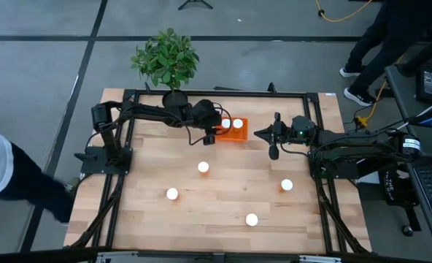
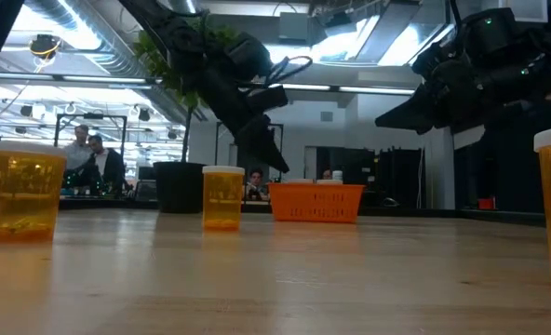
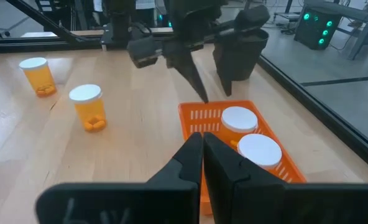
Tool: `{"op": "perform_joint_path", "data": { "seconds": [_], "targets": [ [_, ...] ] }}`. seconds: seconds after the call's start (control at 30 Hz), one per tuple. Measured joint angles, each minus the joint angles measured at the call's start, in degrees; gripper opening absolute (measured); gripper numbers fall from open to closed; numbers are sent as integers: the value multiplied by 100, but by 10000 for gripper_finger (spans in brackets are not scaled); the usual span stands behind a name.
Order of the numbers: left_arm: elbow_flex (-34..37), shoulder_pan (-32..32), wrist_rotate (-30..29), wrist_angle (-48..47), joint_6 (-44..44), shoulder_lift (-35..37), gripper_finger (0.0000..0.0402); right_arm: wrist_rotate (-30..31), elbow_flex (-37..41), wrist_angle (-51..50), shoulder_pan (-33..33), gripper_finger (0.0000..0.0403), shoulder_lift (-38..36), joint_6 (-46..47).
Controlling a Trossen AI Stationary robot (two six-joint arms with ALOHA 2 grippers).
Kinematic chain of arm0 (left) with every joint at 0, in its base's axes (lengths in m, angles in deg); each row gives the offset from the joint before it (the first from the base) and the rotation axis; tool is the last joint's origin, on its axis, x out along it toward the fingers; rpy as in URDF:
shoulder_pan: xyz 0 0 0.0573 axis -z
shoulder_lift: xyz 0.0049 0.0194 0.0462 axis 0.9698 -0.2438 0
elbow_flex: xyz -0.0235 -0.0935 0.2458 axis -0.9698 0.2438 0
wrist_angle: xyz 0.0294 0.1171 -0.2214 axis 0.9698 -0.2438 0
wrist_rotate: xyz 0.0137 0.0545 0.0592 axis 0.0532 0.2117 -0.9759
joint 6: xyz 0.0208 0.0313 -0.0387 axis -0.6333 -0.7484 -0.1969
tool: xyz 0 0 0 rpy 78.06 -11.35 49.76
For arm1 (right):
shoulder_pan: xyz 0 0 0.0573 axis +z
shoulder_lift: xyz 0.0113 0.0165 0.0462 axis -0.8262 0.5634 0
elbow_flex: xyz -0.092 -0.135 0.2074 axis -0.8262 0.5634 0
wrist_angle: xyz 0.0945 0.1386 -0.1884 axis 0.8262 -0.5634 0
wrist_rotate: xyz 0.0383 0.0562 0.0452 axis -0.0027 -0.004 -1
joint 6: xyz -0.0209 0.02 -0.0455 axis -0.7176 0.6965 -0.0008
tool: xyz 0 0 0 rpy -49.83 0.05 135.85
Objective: Pick and place pill bottles into a basket
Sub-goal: Put the orange pill bottle into the orange bin
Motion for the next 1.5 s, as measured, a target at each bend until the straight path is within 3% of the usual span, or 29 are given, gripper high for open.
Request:
{"op": "perform_joint_path", "data": {
  "seconds": [0.17, 0.43, 1.03, 1.5],
  "targets": [
    [1, -45, -350, -15, 37, -20, 91, 0, 0, 0, 0, 18, 0, -4],
    [2, -53, -267, -32, 51, -20, 7, 0, 1, -2, 2, 18, 0, -9],
    [3, -94, -378, 375, 148, -400, 3, 2, 1, -2, 0, 18, 0, -17],
    [3, -163, 76, 764, 143, -400, 2, 2, 0, 0, 0, 18, 0, -14]
  ]
}}
